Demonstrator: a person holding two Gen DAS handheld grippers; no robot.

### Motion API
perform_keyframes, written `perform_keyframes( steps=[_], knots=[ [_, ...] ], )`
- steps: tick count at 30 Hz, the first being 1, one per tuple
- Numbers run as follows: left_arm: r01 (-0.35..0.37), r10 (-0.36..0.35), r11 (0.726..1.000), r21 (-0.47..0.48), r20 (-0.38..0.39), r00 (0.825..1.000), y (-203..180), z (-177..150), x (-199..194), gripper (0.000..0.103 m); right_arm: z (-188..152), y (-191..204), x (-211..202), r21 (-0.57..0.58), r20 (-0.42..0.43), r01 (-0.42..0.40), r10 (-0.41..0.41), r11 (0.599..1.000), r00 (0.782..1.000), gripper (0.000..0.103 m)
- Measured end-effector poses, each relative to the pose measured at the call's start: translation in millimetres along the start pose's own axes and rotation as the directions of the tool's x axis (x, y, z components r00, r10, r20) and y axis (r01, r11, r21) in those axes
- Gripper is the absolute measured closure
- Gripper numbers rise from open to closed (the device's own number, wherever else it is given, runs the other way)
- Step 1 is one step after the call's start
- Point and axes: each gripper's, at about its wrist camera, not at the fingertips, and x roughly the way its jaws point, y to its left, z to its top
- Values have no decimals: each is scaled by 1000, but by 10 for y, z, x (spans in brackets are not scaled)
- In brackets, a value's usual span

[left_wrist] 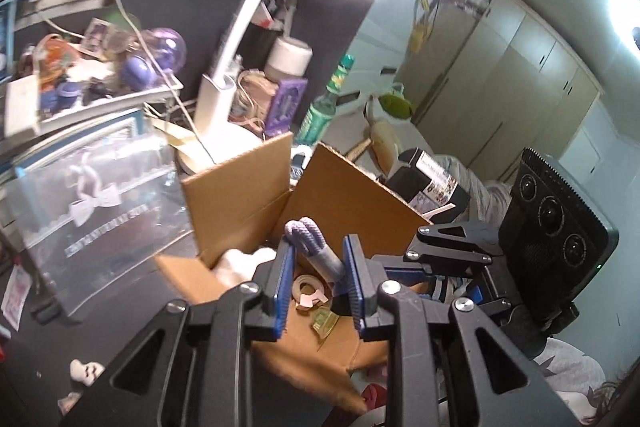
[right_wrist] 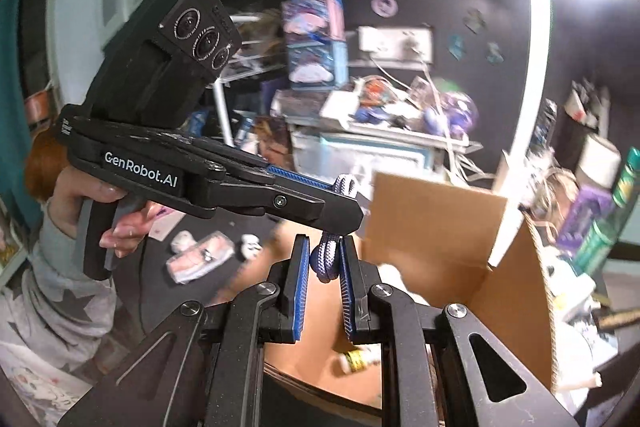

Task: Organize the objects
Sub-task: 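Carry the lavender cable into the cardboard box and release it, then move the right gripper back over the white figurine on the desk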

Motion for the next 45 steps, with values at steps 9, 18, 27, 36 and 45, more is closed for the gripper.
perform_keyframes(
  steps=[9, 18, 27, 36, 45],
  knots=[
    [-57, 59, 998, 22, -123, 991, -83, 128, 410, 67, -112, -316, 61, 84, -101, 28, -19, 996, 995, 93],
    [-111, 117, 992, 57, -109, 987, -88, 79, 382, 26, -144, -372, 65, 98, -121, 85, -73, 992, 990, 70],
    [-121, 129, 988, 98, -78, 989, -155, 7, 107, 17, -92, -230, 7, 66, -87, 78, -73, 995, 994, 70],
    [-240, 237, 970, 48, 69, 969, 113, -382, -815, 2, 79, 524, 35, -90, 4, -39, 40, 995, 999, 70],
    [-389, 403, 913, -127, 121, 907, 772, -1150, -1353, 1, 6, 1421, 784, -145, -142, -291, 272, 945, 952, 70]
  ],
)
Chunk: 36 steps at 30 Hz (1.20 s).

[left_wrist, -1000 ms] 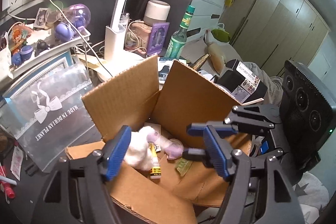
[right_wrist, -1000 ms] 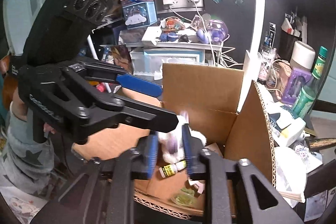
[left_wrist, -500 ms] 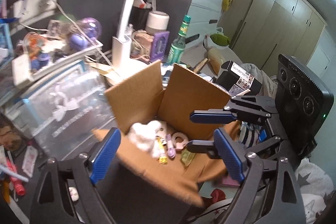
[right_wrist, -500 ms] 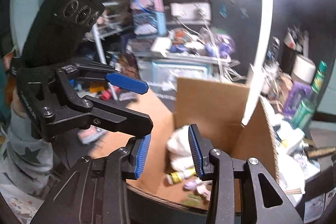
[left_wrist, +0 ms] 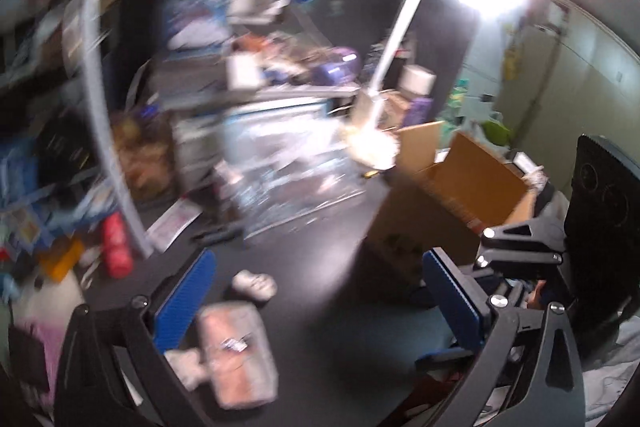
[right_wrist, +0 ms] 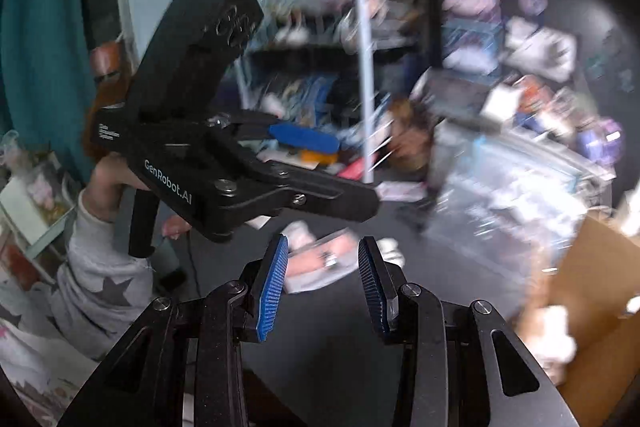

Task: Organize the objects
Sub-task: 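Move the right gripper back over the white figurine on the desk, then grasp the white figurine with the right gripper and lift it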

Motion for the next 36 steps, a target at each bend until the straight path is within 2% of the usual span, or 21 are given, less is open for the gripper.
perform_keyframes(
  steps=[3, 7, 12, 16, 19, 22, 24, 29, 33, 36],
  knots=[
    [-15, 14, 998, -58, -24, 1000, 267, -208, 70, 1, -70, -20, 470, 22, -75, 26, -24, 999, 997, 70],
    [-26, 22, 994, -102, -39, 999, 504, -402, 152, 1, -207, -240, 1026, 46, -146, 146, -138, 988, 980, 70],
    [0, -5, 991, -133, -34, 999, 651, -476, 212, 1, -279, -649, 1499, 116, -215, 201, -173, 973, 961, 70],
    [2, -7, 990, -141, -32, 999, 737, -494, 216, 1, -257, -718, 1618, 68, -217, 251, -231, 966, 948, 70],
    [7, -12, 988, -153, -28, 1000, 794, -509, 220, 1, -252, -799, 1709, 94, -240, 222, -194, 971, 951, 70],
    [5, -11, 986, -166, -36, 999, 850, -529, 244, 1, -245, -839, 1796, 89, -250, 225, -196, 970, 948, 71],
    [1, -9, 985, -170, -46, 999, 874, -540, 271, 1, -254, -837, 1838, 75, -251, 229, -204, 971, 946, 78],
    [-2, -11, 985, -170, -76, 997, 880, -555, 363, 1, -258, -768, 1819, 13, -246, 248, -237, 969, 940, 84],
    [13, -29, 986, -168, -97, 995, 823, -552, 456, 1, -244, -718, 1689, 26, -213, 219, -208, 975, 955, 84],
    [55, -71, 984, -172, -90, 993, 750, -526, 498, 2, -189, -571, 1495, 12, -175, 183, -178, 983, 968, 84]
  ],
)
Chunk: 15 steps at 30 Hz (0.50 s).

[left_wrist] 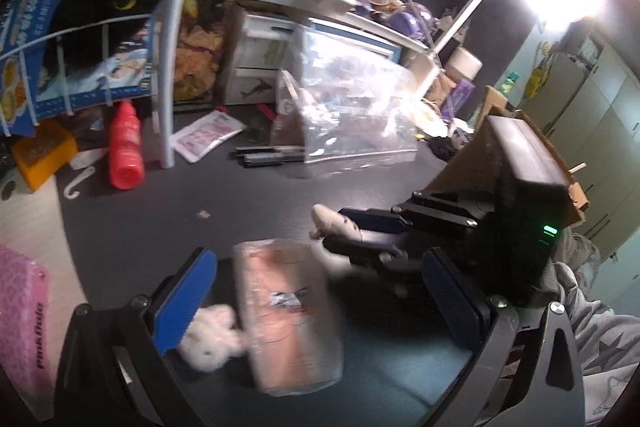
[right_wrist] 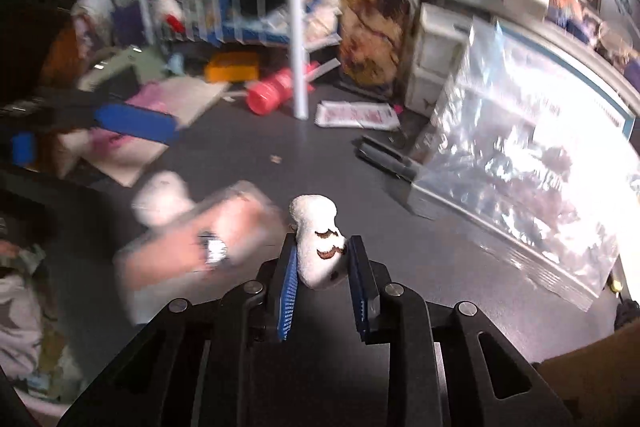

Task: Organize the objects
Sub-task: 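Grasp the white figurine with the right gripper and lift it, then carry the white figurine into the cardboard box and release it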

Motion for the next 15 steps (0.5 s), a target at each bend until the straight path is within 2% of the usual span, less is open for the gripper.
perform_keyframes(
  steps=[1, 3, 6, 15],
  knots=[
    [21, -21, 1000, 2, 5, 1000, -34, 10, 1, 4, 10, 54, -88, -13, 14, -14, 14, 1000, 1000, 84],
    [56, -56, 998, 13, 5, 998, -113, 34, 6, 22, 34, 167, -299, -48, 46, -26, 28, 999, 999, 84],
    [97, -97, 995, 25, 4, 995, -242, 78, -12, 40, 55, 297, -564, -89, 88, -32, 39, 996, 995, 84],
    [162, -166, 984, 78, 40, 985, -692, 201, -230, 65, 20, 344, -1181, -122, 183, 21, 1, 992, 983, 84]
  ],
)
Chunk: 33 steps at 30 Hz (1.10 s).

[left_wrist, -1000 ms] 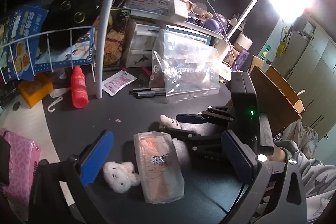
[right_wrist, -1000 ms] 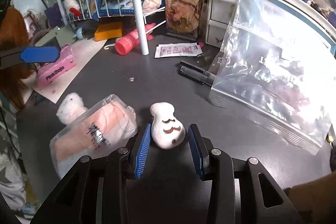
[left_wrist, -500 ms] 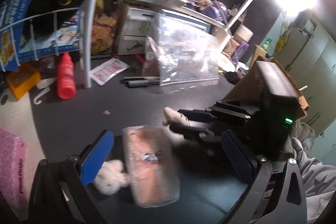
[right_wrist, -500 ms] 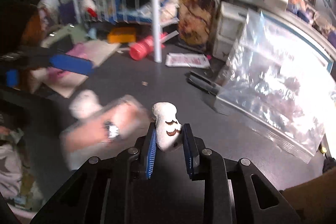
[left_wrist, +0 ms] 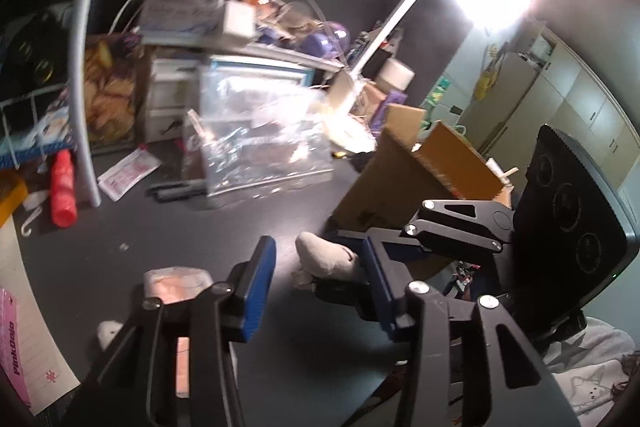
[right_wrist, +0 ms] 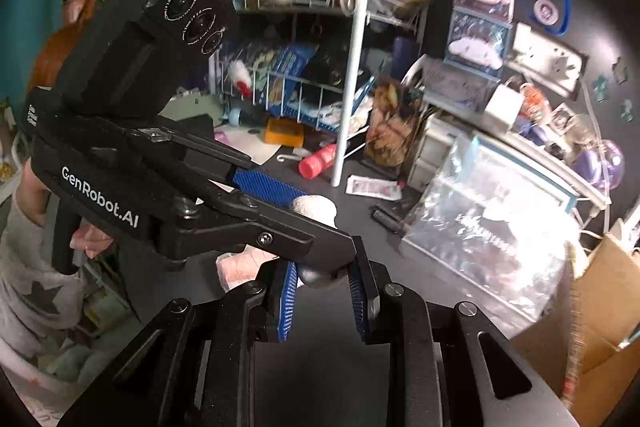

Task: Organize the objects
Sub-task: 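Carry the white figurine into the cardboard box and release it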

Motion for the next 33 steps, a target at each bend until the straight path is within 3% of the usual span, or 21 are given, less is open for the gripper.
perform_keyframes(
  steps=[3, 11, 17, 33],
  knots=[
    [33, -33, 999, 23, 4, 999, -169, 81, -12, 71, 8, -53, -178, 6, 21, 16, -16, 1000, 1000, 84],
    [54, -55, 992, 110, 3, 999, -615, 363, 21, 72, 28, -289, -648, 35, 77, 65, -67, 997, 995, 84],
    [90, -87, 982, 165, -29, 996, -959, 608, 269, 72, -30, -608, -930, 89, 94, 105, -114, 990, 989, 84],
    [219, -173, 955, 200, -221, 960, -1485, 992, 1369, 72, -490, -1497, -1254, 243, -36, 213, -211, 946, 977, 84]
  ],
)
